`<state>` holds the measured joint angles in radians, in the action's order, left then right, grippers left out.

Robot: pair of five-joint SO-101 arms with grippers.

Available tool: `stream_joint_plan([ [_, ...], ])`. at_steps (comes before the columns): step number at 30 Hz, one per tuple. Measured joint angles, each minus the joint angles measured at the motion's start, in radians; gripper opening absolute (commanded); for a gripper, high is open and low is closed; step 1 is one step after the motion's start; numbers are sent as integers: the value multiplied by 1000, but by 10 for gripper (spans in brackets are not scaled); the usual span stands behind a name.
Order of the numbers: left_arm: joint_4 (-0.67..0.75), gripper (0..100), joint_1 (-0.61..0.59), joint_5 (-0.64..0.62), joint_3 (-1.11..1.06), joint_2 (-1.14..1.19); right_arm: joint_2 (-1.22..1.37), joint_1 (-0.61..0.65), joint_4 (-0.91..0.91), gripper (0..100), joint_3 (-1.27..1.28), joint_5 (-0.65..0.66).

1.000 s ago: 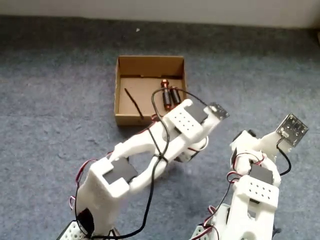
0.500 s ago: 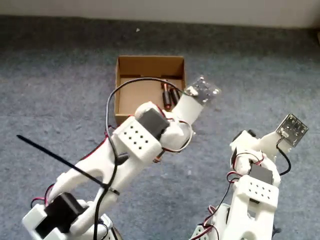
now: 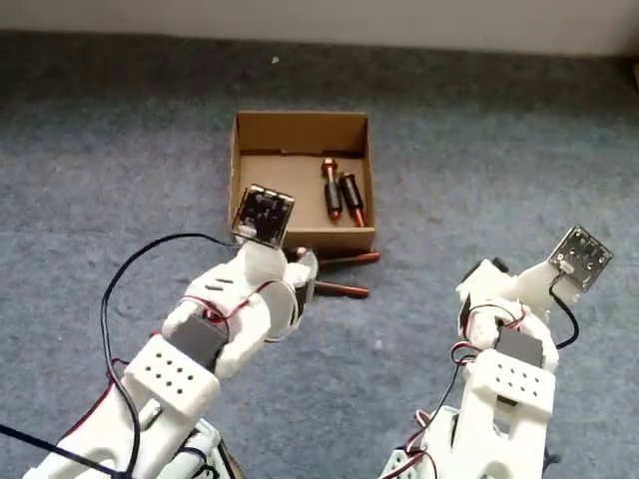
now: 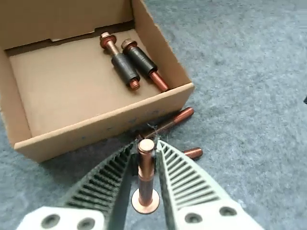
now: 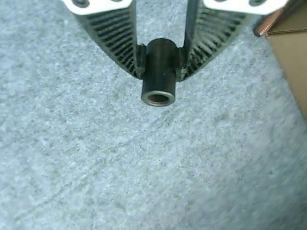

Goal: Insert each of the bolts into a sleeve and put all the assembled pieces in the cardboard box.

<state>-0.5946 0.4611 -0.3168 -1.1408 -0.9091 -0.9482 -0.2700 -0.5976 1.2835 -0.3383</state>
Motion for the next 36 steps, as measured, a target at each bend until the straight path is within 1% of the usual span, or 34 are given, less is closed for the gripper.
stream_joint_plan([
  [6, 74, 5, -87, 2, -227, -163, 0, 0, 0, 4, 0, 0],
  [11, 83, 8, -133, 97, -331, -242, 0, 0, 0, 4, 0, 0],
  [16, 94, 117, -218, 146, -381, -298, 0, 17, 0, 4, 0, 0],
  [18, 94, 146, -265, 169, -391, -305, 0, 31, 0, 4, 0, 0],
  [22, 26, 178, -365, 216, -393, -295, 0, 34, 0, 4, 0, 0],
  [28, -101, 214, -480, 285, -379, -298, 0, 43, 0, 4, 0, 0],
  [32, -112, 211, -551, 341, -371, -298, 0, 43, 0, 4, 0, 0],
  [36, -140, 210, -608, 407, -298, -298, 0, 43, 0, 4, 0, 0],
])
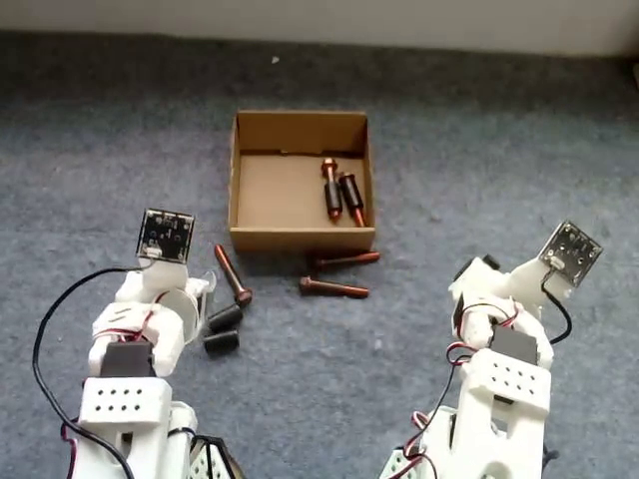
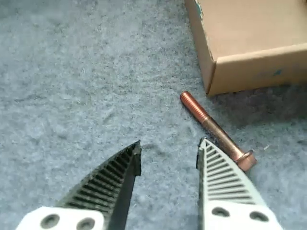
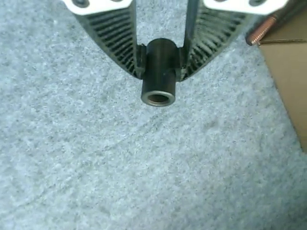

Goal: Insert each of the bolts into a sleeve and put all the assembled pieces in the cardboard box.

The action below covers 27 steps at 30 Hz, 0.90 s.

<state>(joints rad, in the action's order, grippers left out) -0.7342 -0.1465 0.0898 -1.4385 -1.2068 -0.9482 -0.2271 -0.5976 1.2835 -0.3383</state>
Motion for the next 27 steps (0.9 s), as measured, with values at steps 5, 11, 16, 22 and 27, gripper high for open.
stream_joint_plan([
  [5, -196, 210, -8, 94, 186, 0, 0, 0, 0, 4, 0, 0],
  [11, -404, 210, -9, 212, 367, 0, 0, 0, 0, 4, 0, 0],
  [16, -460, 210, -9, 304, 390, 0, 0, 0, 0, 4, 0, 0],
  [22, -489, 210, 2, 374, 391, 0, 0, 0, 0, 4, 0, 0],
  [27, -516, 210, 49, 420, 404, 6, 0, 0, 0, 4, 0, 0],
])
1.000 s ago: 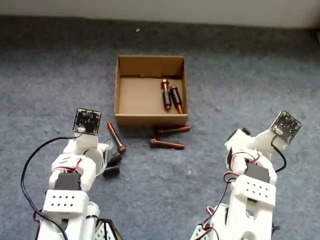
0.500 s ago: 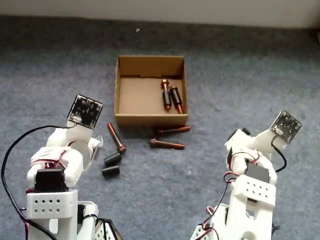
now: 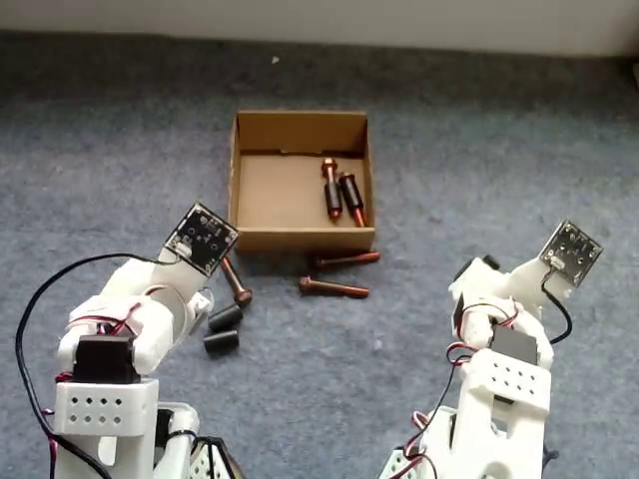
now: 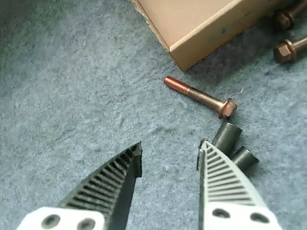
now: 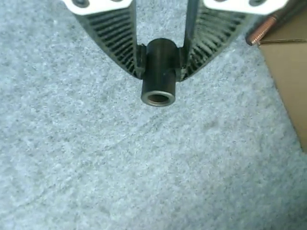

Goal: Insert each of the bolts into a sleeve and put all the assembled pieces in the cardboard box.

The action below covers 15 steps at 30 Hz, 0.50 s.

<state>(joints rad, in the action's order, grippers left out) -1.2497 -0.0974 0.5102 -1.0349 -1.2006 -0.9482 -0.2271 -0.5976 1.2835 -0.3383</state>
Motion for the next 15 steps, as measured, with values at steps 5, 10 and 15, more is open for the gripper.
stream_joint_plan([
  [5, 0, 210, 3, 17, 106, 160, 0, 0, 0, 4, 0, 0],
  [10, -28, 210, 18, 135, 255, 407, 0, 0, 0, 4, 0, 0],
  [15, -87, 210, 61, 385, 342, 559, 0, 0, 0, 4, 0, 0],
])
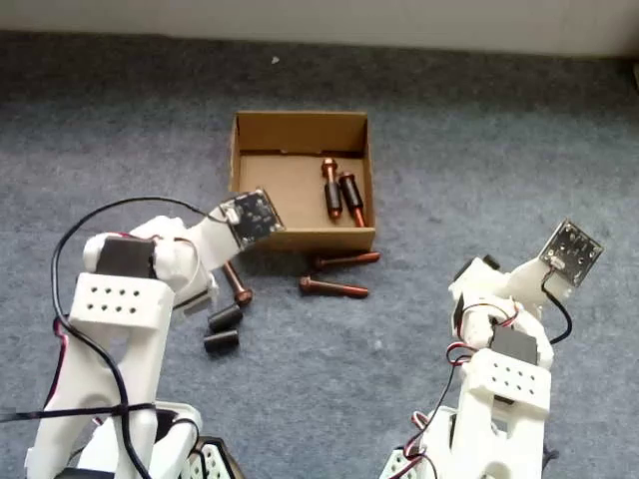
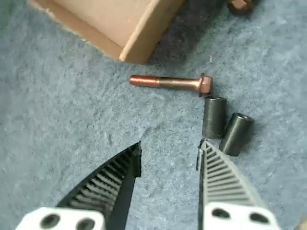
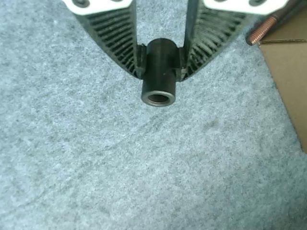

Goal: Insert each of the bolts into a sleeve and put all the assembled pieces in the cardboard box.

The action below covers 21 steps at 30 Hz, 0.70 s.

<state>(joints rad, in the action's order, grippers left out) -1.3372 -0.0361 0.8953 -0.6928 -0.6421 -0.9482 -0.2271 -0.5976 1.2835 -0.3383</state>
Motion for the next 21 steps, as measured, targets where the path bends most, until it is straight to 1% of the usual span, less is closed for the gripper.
stream_joint_plan([
  [5, -14, 211, 29, 272, 9, 66, 0, 0, 0, 4, 0, 0],
  [8, -14, 210, 43, 377, 15, 114, 0, 0, 0, 4, 0, 0],
  [10, -14, 210, 41, 402, 21, 161, 0, 0, 0, 4, 0, 0],
  [14, -14, 210, 44, 408, 83, 285, 0, 0, 0, 4, 0, 0],
  [21, -14, 210, 94, 408, 232, 537, 0, 0, 0, 4, 0, 0],
])
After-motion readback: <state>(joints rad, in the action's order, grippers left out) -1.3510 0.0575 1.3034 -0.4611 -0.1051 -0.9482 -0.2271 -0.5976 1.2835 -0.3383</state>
